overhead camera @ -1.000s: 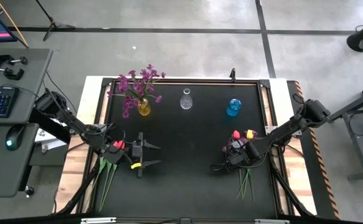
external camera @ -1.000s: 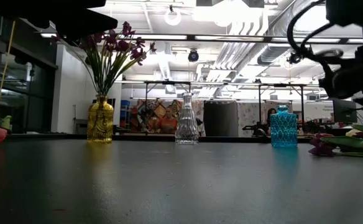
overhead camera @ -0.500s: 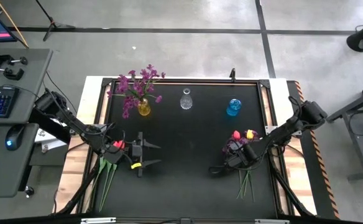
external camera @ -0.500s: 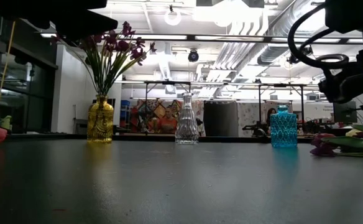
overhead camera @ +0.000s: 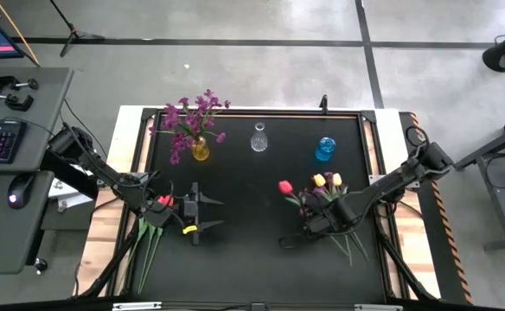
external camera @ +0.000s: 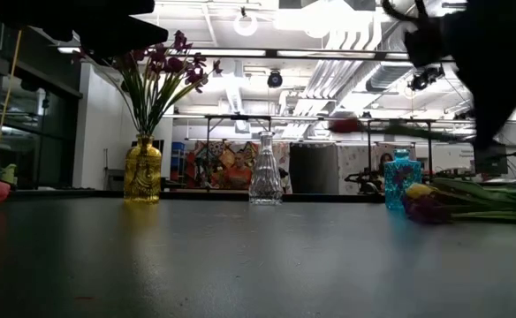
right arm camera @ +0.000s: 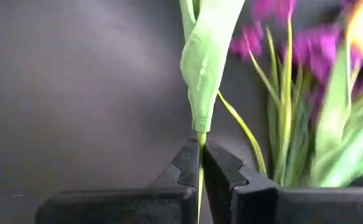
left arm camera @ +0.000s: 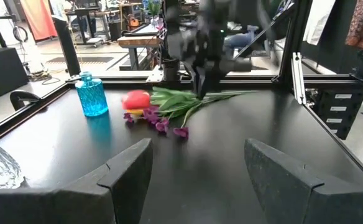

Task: Sort flowers into vase by color
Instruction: Put the right red flower into the transparent flower vase

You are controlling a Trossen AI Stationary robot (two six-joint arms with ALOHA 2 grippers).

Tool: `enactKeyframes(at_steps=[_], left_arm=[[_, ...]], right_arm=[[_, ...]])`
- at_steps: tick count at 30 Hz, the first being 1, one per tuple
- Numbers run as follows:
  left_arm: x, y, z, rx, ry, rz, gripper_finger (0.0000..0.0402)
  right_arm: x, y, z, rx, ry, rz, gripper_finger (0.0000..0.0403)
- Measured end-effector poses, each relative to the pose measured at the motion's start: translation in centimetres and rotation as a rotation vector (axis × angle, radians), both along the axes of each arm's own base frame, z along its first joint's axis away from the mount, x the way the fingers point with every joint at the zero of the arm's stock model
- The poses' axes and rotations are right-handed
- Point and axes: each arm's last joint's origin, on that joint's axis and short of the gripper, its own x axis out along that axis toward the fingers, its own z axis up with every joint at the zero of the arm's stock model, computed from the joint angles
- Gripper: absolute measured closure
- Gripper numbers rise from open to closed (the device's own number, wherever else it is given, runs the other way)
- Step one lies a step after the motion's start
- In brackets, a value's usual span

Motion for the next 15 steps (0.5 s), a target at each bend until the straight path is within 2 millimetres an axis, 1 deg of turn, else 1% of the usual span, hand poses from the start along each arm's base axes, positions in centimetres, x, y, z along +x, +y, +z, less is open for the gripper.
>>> enactKeyframes(at_steps=[5, 8, 10, 13, 15], left_arm=[[0.0, 0.0, 0.0, 0.000, 0.000, 0.000, 0.0161], [0.0, 0.0, 0.0, 0.000, 0.000, 0.000, 0.0161], [0.0, 0.0, 0.0, 0.001, 0.000, 0.000, 0.0161], [0.0, 0.0, 0.0, 0.001, 0.001, -0.001, 0.0161], [0.0, 0.0, 0.0, 0.006, 0.002, -0.001, 0.0161]], right_arm=[[1.4, 0.3, 2.7, -0.055, -0.114, 0.081, 0.0402], [1.5, 0.1, 3.8, -0.133, -0.181, 0.094, 0.0402], [1.1, -0.4, 4.4, -0.207, -0.226, 0.079, 0.0402], [-0.3, -1.5, 5.1, -0.330, -0.259, 0.024, 0.0402], [-1.2, -2.1, 5.3, -0.372, -0.306, -0.002, 0.0402]])
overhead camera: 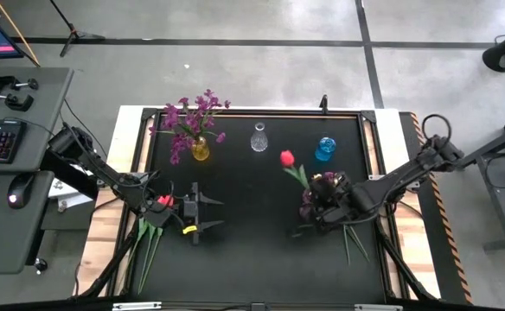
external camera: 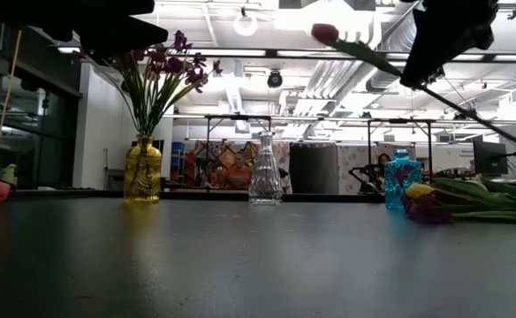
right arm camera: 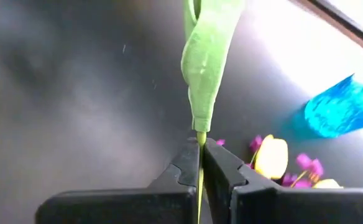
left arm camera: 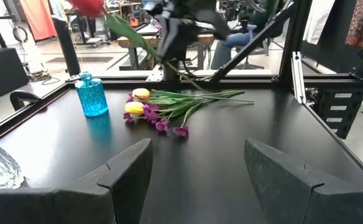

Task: Sort flowers into vase by color
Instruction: Put the right red flower into the transparent flower vase

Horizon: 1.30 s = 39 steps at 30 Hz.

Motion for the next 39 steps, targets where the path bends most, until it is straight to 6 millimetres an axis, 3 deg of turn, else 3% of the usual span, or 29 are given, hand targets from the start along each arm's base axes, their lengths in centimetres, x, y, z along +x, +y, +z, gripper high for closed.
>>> enactKeyframes(at_steps=[6, 11, 18, 24, 29, 34, 39], left_arm=[[0.0, 0.0, 0.0, 0.021, 0.002, -0.003, 0.0161], [0.0, 0.0, 0.0, 0.021, 0.001, -0.001, 0.0161], [0.0, 0.0, 0.1, 0.016, -0.006, 0.001, 0.0161], [0.0, 0.0, 0.1, 0.010, -0.006, 0.002, 0.0161], [0.0, 0.0, 0.1, 0.008, -0.006, 0.002, 0.0161], [0.0, 0.0, 0.1, 0.007, -0.007, 0.002, 0.0161], [0.0, 0.0, 0.1, 0.006, -0.005, -0.006, 0.0161]], right_arm=[[-1.6, -2.1, -1.7, -0.026, -0.210, -0.001, 0.0403], [-0.7, -5.0, -3.4, -0.051, -0.473, 0.073, 0.0403], [1.4, -11.1, -1.5, -0.242, -0.935, 0.243, 0.0403], [4.0, -16.6, -0.7, -0.369, -0.952, 0.216, 0.0403], [7.0, -19.8, 1.3, -0.503, -0.918, 0.211, 0.0403], [9.1, -21.6, 3.4, -0.561, -0.847, 0.212, 0.0403], [10.1, -22.0, 3.5, -0.565, -0.763, 0.211, 0.0403]])
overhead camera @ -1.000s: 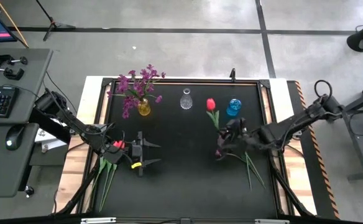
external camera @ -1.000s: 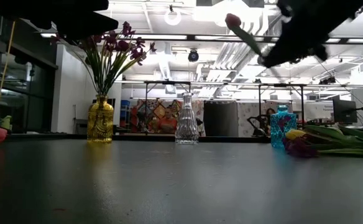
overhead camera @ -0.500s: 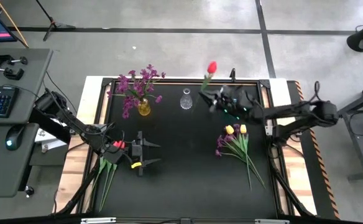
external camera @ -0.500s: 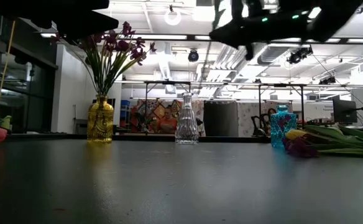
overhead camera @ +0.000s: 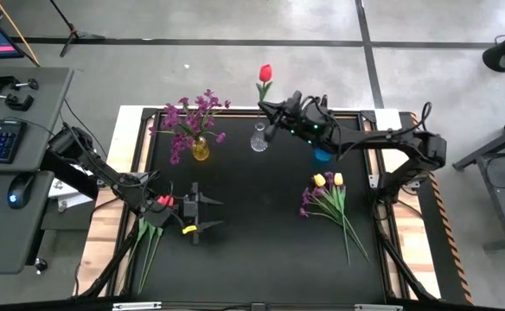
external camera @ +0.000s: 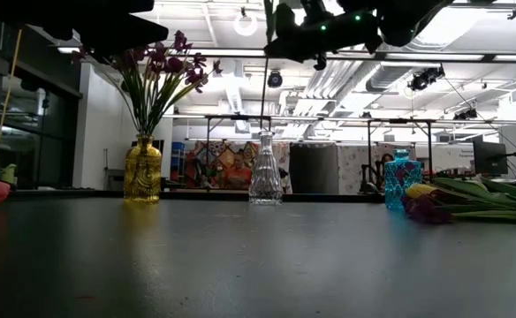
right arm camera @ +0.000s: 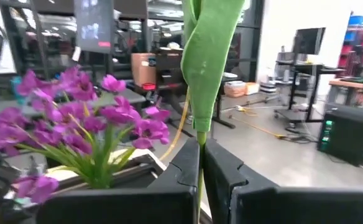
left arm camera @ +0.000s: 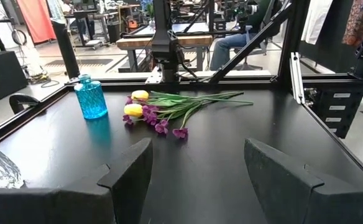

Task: Sort flowers into vase by color
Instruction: Put the right red flower into the transparent flower vase

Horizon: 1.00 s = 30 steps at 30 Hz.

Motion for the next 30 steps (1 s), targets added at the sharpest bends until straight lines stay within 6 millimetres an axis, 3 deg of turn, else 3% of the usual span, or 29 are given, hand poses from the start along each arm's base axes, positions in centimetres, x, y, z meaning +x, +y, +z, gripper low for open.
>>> enactKeyframes(at_steps=[12, 30], left_arm=[[0.0, 0.0, 0.0, -0.018, -0.002, 0.001, 0.0161], [0.0, 0.0, 0.0, -0.027, -0.003, 0.003, 0.0161]], right_arm=[[0.0, -0.7, 0.2, -0.047, -0.007, -0.099, 0.0403], [0.0, -0.7, -1.0, 0.060, 0.063, -0.089, 0.0403]])
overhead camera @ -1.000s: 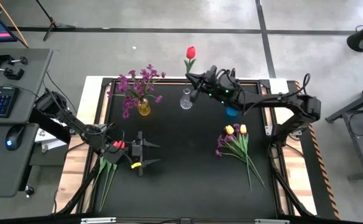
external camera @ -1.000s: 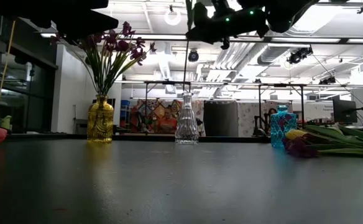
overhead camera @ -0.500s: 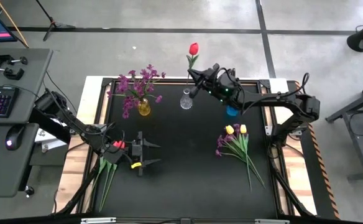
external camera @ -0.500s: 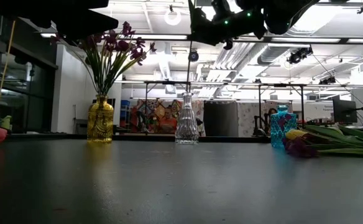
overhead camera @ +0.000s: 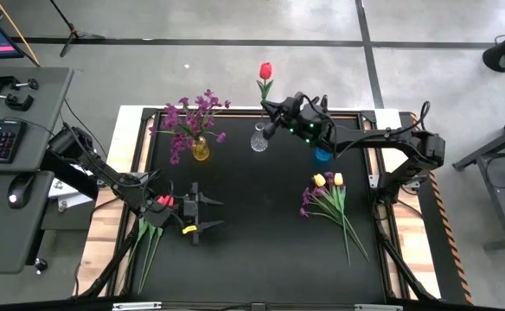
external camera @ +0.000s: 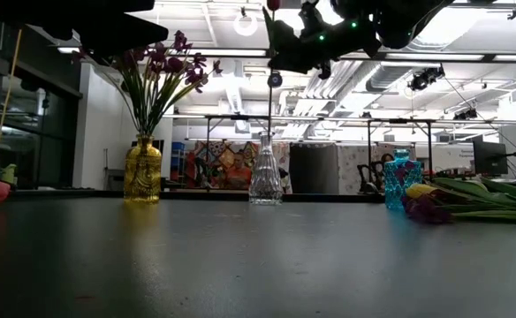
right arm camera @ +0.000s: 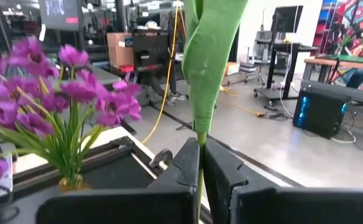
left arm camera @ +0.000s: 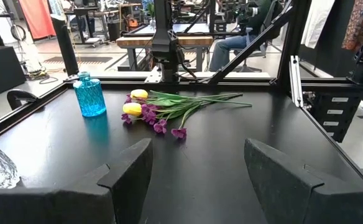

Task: Sort flowers into vase by color
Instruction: Put the right red flower into the transparent flower vase, then put the right yellow flower into the blue flower vase

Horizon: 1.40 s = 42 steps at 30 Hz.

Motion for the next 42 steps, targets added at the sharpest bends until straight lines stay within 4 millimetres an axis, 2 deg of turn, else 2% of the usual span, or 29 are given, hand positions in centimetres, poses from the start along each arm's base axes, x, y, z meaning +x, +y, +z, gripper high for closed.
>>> enactKeyframes(at_steps=[8, 17, 22, 30, 42], left_arm=[[0.0, 0.0, 0.0, -0.015, -0.002, 0.002, 0.0161], [0.0, 0.0, 0.0, -0.017, -0.002, 0.003, 0.0161], [0.0, 0.0, 0.0, -0.017, -0.002, 0.003, 0.0161], [0.0, 0.0, 0.0, -0.017, -0.002, 0.003, 0.0161], [0.0, 0.0, 0.0, -0.017, -0.002, 0.003, 0.0161]], right_arm=[[0.0, 0.0, -0.5, 0.039, 0.028, 0.003, 0.0393], [0.0, 0.1, -1.0, 0.093, 0.058, 0.012, 0.0277], [0.0, 0.1, -1.1, 0.108, 0.055, 0.012, 0.0241], [-0.7, 0.3, -1.2, 0.125, 0.140, -0.003, 0.0228], [-5.4, 1.8, 2.0, 0.175, 0.259, -0.044, 0.0228]])
